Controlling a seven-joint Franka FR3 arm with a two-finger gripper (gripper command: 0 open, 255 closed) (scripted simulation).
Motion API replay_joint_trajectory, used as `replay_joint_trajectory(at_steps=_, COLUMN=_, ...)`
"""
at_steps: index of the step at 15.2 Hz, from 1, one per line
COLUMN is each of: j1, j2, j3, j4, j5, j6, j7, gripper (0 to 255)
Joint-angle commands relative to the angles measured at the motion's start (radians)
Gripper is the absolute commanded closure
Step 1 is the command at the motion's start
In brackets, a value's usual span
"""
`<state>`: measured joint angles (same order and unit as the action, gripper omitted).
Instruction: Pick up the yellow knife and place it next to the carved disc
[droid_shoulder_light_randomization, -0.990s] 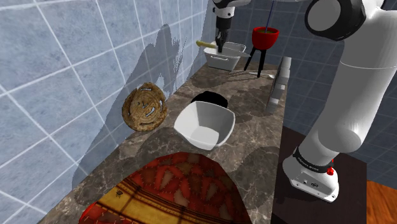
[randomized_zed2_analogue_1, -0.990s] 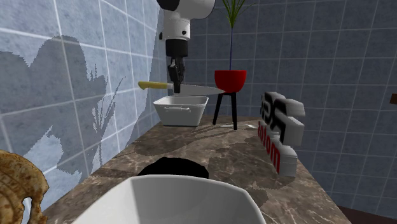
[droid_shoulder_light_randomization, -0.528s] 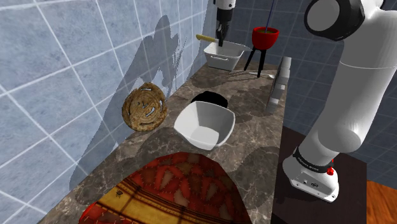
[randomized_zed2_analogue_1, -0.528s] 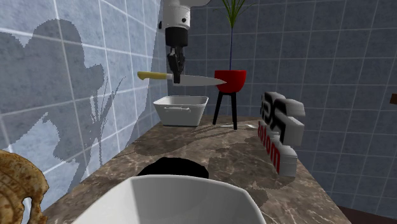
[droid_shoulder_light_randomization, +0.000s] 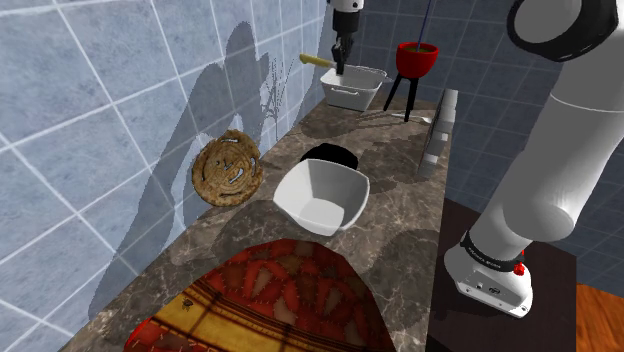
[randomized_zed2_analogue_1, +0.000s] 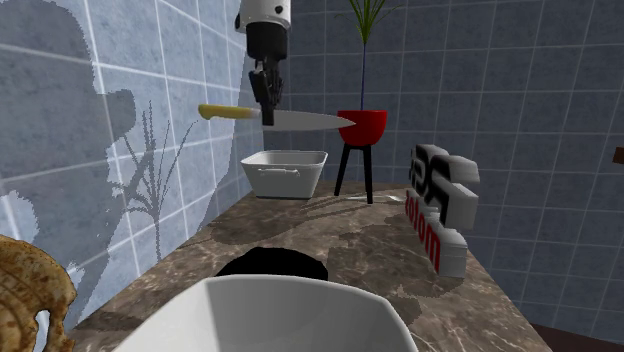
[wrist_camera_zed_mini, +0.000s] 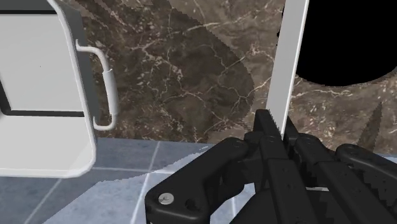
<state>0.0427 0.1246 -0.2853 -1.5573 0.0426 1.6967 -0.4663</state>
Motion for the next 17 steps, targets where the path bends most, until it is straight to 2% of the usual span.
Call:
replay_joint_trajectory(at_steps=1, j1=0.028, j2=-0.031, j3=0.019, j4=-0.035, j5=-0.012, j6=0.005, j7=0.048, gripper=255)
replay_joint_trajectory(at_steps=9, j1=0.130, j2=-0.133, j3=0.109, j4=-0.157, j5=-0.042, j6=0.030, j7=0.243, gripper=255)
replay_joint_trajectory(at_steps=17, j1=0.222, j2=-0.168, j3=0.208, j4=-0.198, j5=-0.048, j6=0.036, j7=0.435, gripper=255)
